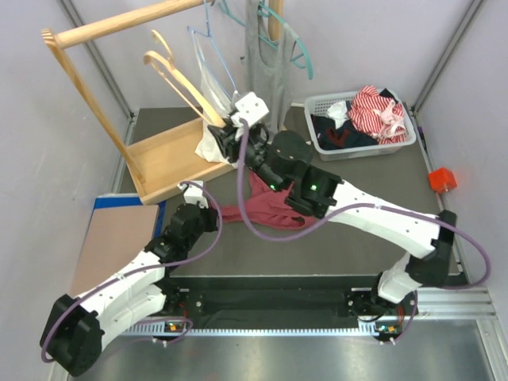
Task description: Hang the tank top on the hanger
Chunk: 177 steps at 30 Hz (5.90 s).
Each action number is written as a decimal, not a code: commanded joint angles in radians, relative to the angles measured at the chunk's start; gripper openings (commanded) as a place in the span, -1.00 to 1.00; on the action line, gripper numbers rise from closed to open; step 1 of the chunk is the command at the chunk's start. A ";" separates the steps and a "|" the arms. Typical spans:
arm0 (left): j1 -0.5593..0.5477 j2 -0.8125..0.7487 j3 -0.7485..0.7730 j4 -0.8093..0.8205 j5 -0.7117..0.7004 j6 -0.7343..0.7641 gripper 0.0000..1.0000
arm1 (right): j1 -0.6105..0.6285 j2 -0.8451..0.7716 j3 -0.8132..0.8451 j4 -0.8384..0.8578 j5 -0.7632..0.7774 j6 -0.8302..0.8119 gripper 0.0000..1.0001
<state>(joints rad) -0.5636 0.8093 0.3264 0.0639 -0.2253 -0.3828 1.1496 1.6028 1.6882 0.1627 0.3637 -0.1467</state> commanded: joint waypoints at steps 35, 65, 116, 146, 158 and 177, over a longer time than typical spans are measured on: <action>-0.177 0.380 0.184 0.232 0.118 0.071 0.81 | 0.062 -0.978 -0.976 -0.302 0.451 0.464 -1.00; -0.251 1.149 0.744 0.467 0.282 -0.030 -1.00 | 0.061 -1.087 -0.975 -0.385 0.521 0.538 -1.00; -0.317 0.748 0.370 0.209 0.144 0.021 -0.02 | 0.059 -1.011 -0.955 -0.431 0.546 0.611 -1.00; -0.315 0.725 0.514 0.076 0.063 0.018 -1.00 | 0.059 -1.058 -0.934 -0.494 0.511 0.581 -1.00; -0.020 0.692 0.539 0.065 0.294 -0.042 -1.00 | 0.059 -1.109 -0.895 -0.485 0.370 0.464 -1.00; 0.195 0.784 0.563 0.140 0.389 -0.110 -1.00 | 0.058 -1.049 -0.860 -0.540 0.182 0.441 -1.00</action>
<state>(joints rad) -0.3965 1.5650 0.8532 0.1566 0.1608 -0.4770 1.2095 0.5770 0.7738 -0.4095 0.5846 0.2985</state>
